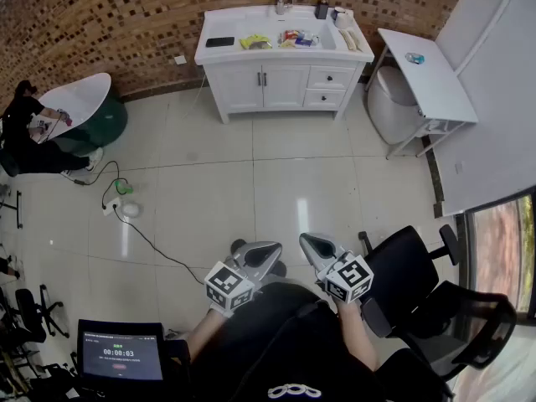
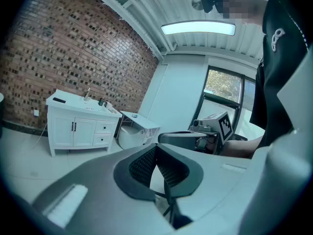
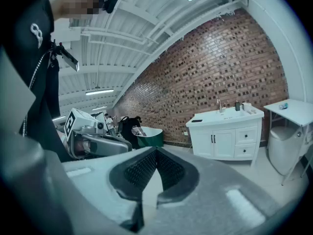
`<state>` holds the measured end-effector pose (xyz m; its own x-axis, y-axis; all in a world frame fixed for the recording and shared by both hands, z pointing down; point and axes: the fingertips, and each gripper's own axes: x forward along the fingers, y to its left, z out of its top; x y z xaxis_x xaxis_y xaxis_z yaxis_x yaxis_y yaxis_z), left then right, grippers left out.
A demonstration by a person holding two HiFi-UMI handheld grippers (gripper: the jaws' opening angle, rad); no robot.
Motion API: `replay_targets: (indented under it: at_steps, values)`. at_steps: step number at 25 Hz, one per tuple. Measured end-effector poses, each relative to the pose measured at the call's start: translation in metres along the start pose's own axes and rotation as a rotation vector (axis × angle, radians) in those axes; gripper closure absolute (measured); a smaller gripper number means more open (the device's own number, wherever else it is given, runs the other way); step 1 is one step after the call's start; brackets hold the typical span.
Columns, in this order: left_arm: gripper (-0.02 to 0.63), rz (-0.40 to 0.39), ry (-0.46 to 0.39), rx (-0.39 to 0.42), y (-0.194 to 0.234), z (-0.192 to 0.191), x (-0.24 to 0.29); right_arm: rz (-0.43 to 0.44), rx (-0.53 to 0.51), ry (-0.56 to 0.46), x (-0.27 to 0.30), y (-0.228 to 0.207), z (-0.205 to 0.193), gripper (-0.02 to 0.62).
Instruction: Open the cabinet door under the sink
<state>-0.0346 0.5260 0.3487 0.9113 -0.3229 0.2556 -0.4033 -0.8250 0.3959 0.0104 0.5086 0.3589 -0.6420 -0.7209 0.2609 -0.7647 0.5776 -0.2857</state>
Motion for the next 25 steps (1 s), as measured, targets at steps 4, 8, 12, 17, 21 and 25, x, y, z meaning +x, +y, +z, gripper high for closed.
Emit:
replay_targets:
  at_steps: [4,8,12,17,21,25]
  values:
    - [0.592,-0.012,0.002,-0.012,0.006,0.003,0.009,-0.018,0.015,0.011,0.004,-0.012,-0.001,0.606]
    - [0.591,-0.029,0.002,-0.02,0.021,0.006,0.021,-0.024,0.011,0.019,0.015,-0.021,0.001,0.606]
    - [0.592,-0.051,-0.007,-0.029,0.043,0.018,0.045,-0.04,0.011,0.031,0.028,-0.041,0.008,0.606]
    - [0.591,-0.07,-0.025,-0.037,0.076,0.049,0.082,-0.053,0.007,0.056,0.047,-0.085,0.029,0.606]
    - [0.592,-0.062,-0.036,-0.054,0.12,0.074,0.098,-0.06,-0.03,0.072,0.08,-0.12,0.058,0.606]
    - [0.592,-0.052,-0.04,-0.06,0.169,0.103,0.114,-0.067,-0.061,0.051,0.12,-0.154,0.098,0.606]
